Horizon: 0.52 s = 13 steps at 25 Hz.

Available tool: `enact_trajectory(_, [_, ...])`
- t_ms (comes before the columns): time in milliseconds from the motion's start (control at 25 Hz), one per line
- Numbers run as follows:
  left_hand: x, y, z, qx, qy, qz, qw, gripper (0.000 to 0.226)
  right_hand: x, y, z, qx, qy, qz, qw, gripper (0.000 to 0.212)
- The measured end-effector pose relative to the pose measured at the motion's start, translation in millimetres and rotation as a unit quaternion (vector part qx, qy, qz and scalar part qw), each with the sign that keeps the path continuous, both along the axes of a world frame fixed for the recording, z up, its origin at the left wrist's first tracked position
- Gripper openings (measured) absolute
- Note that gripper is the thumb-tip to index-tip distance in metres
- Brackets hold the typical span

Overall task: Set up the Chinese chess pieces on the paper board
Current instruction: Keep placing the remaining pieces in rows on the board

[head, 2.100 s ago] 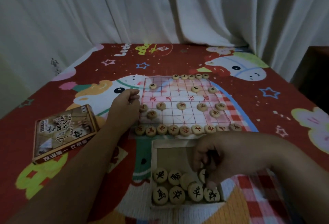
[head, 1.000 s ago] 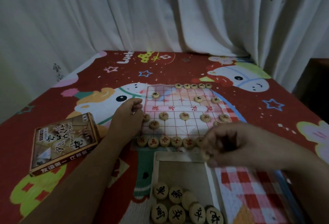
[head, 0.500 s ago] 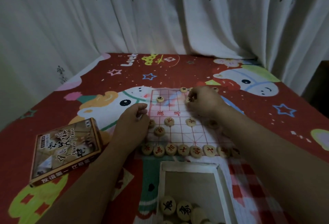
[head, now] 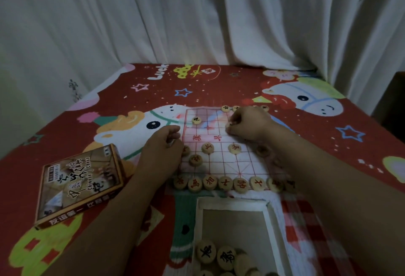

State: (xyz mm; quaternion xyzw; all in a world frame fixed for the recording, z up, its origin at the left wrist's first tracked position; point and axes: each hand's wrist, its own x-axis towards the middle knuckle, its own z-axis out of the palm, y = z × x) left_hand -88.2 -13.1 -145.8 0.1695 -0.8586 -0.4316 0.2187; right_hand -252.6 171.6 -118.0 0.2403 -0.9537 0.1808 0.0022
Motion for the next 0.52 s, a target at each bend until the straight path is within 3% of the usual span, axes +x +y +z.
enact_trajectory(80, [0, 0, 0, 0.001, -0.002, -0.002, 1.0, 0.038, 7, 8, 3, -0.076, -0.007, -0.021, 0.997, 0.037])
enact_trajectory(160, [1, 0, 0, -0.001, -0.001, -0.001, 1.0, 0.038, 24, 18, 9, -0.142, 0.009, -0.019, 0.99, 0.03])
enact_trajectory(320, [1, 2, 1, -0.003, 0.004, -0.003, 1.0, 0.036, 88, 37, 29, -0.221, -0.024, 0.079, 0.972, 0.008])
enact_trajectory(520, [2, 4, 1, 0.008, 0.006, 0.006, 1.0, 0.033, 181, 53, 44, -0.089, -0.138, 0.268, 0.949, 0.006])
